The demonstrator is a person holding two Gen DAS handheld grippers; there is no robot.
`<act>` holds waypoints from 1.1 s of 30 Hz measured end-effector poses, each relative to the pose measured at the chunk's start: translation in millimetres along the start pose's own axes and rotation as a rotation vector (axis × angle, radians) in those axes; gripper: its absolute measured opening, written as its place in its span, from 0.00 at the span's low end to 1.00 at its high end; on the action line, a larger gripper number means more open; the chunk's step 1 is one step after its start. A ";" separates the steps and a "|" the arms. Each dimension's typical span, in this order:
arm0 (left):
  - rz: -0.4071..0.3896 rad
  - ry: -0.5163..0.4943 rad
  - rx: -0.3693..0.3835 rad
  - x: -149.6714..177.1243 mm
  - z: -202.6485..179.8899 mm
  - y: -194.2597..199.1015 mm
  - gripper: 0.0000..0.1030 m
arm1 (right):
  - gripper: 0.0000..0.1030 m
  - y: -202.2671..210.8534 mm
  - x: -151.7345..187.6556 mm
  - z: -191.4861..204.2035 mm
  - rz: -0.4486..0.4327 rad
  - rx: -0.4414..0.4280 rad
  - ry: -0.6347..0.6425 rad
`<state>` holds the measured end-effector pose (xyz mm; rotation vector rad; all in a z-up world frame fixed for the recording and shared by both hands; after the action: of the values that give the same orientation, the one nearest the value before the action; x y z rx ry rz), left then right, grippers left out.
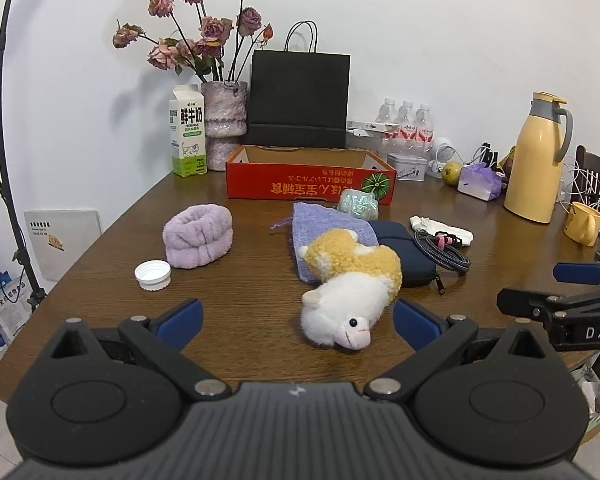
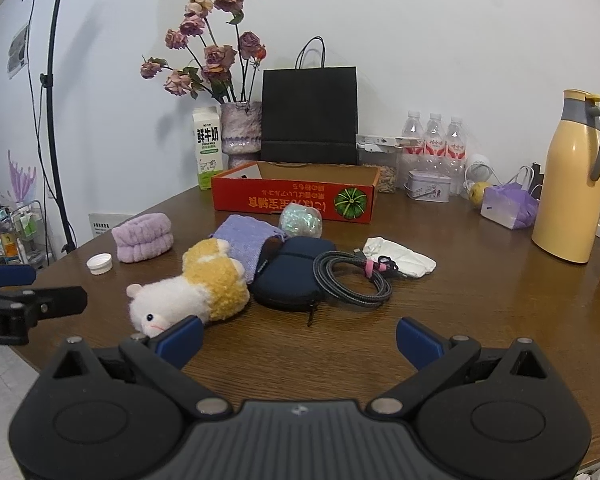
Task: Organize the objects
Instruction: 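Lower the left tool onto the yellow-white plush toy and close it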
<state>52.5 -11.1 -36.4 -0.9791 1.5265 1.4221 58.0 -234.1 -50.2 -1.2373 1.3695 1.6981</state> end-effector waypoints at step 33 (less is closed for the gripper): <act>0.193 -0.097 0.048 10.6 -45.9 -132.4 1.00 | 1.00 -49.4 20.9 -64.4 0.041 0.007 -0.067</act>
<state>169.0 -65.4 -93.2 -0.7391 1.6098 1.5354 112.2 -284.4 -89.5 -1.1453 1.3686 1.7460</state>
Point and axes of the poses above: each gripper's, at about its wrist camera, not at the fingertips, and y roughly against the way its jaws point, z to its left, x to its underside, the point moved 4 cm from there along -y, roughly the way its jaws point, and after that the axes turned 4 degrees about -z, right-handed, at the moved point
